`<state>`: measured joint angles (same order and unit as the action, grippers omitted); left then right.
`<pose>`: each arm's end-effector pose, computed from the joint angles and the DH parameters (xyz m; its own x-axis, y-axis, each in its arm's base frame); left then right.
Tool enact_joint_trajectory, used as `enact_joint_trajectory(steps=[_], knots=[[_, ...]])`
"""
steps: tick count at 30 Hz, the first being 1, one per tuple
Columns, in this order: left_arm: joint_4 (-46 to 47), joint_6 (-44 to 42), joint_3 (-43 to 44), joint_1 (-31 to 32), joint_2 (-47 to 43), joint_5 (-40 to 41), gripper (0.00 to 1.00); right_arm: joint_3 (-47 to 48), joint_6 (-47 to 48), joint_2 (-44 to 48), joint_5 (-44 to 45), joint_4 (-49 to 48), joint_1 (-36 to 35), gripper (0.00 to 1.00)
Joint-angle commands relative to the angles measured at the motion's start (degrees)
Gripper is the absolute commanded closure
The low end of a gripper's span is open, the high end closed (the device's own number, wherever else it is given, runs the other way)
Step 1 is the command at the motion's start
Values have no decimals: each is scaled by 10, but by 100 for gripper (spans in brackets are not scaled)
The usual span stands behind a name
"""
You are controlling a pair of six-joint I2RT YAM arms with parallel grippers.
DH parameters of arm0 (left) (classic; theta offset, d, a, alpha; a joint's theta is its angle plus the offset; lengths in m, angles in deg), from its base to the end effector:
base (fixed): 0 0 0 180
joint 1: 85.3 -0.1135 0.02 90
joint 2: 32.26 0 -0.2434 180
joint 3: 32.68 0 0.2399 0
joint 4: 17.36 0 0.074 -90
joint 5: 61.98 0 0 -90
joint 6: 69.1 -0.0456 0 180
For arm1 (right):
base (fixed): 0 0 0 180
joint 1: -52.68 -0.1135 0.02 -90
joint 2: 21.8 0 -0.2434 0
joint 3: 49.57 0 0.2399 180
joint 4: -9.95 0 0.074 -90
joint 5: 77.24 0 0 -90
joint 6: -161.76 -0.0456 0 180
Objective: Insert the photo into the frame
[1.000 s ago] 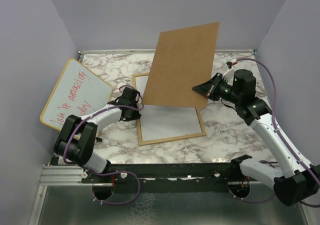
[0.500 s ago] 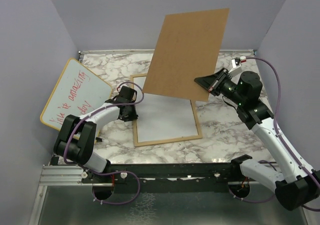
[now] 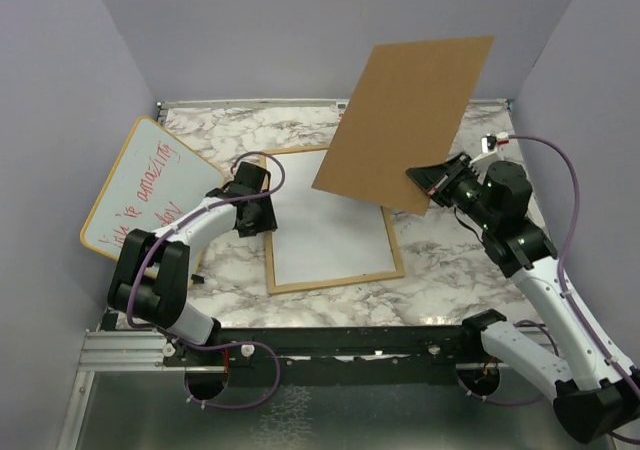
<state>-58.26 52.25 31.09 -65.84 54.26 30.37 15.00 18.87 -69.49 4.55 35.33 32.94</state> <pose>0.2642 -0.0914 0.1565 -0.8858 -0.2383 -0.3982 -0.1700 0.9650 -0.1995 0.1894 0.0749 0.3455 -0.4565 0.6748 -0.5799 -0.1710 0.5731 0.8015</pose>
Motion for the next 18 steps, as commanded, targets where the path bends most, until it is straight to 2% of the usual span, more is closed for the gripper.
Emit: enact_joint_trajectory(steps=[1,4,9,11,13,18], knots=[[-17,-7,52,-15,-6,4,42,29,92,-55,-99,38,-2,100],[-33,-1,88,-30,-5,8,32,30,127,-97,-184,40,-1,99],[-38,3,114,-50,-5,31,30,1,130,-162,-296,-29,-1,99],[-38,11,120,-60,1,35,30,-22,107,-185,-329,-89,-1,99],[-38,16,124,-69,9,36,30,-34,98,-206,-345,-131,-2,100],[-35,26,131,-85,36,40,32,-40,96,-258,-360,-164,-2,99]])
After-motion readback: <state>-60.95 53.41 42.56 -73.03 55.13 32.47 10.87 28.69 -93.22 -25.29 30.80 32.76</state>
